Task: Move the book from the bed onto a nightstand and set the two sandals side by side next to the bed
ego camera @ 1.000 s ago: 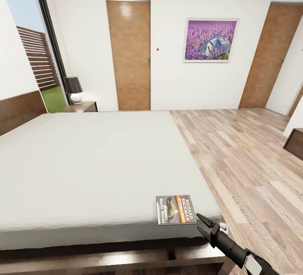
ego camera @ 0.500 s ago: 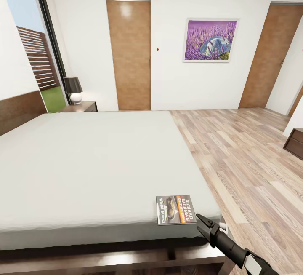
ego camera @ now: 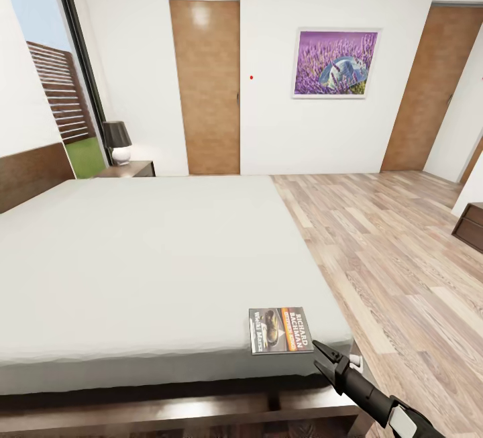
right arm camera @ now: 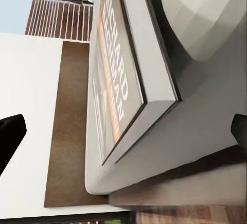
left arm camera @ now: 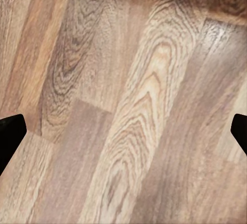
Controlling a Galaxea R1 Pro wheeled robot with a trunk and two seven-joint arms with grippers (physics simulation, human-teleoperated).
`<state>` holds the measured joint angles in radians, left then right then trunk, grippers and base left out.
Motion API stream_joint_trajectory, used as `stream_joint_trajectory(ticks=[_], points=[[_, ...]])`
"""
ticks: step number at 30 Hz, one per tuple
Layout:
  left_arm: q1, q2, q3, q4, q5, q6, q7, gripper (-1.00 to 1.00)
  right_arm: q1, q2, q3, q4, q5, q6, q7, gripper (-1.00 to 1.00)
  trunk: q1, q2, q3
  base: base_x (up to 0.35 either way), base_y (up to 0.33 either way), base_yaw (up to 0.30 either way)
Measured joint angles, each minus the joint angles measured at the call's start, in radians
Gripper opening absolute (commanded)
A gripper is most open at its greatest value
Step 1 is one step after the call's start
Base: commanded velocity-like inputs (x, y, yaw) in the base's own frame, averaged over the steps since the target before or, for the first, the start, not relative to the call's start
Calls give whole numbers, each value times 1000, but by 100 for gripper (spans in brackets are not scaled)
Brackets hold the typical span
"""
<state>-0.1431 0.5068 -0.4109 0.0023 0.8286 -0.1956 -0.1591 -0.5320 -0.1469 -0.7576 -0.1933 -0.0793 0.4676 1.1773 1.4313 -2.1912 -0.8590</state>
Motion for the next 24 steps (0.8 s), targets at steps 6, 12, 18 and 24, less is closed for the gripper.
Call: stream_joint_trajectory(ticks=[6,12,18,24], points=[[0,0,1,1,0,0,0,100,0,0,0,0,0,0,0,100,0,0,0,0,0,0],[0,0,1,1,1,1,2,100,0,0,0,0,0,0,0,100,0,0,0,0,0,0],[0,-1,1,1,0,1,6,100,0,0,0,0,0,0,0,100,8,-14,-6,0,0,0],[0,-1,1,1,0,2,7,100,0,0,0,-1,0,0,0,100,19,-35,-16,0,0,0]])
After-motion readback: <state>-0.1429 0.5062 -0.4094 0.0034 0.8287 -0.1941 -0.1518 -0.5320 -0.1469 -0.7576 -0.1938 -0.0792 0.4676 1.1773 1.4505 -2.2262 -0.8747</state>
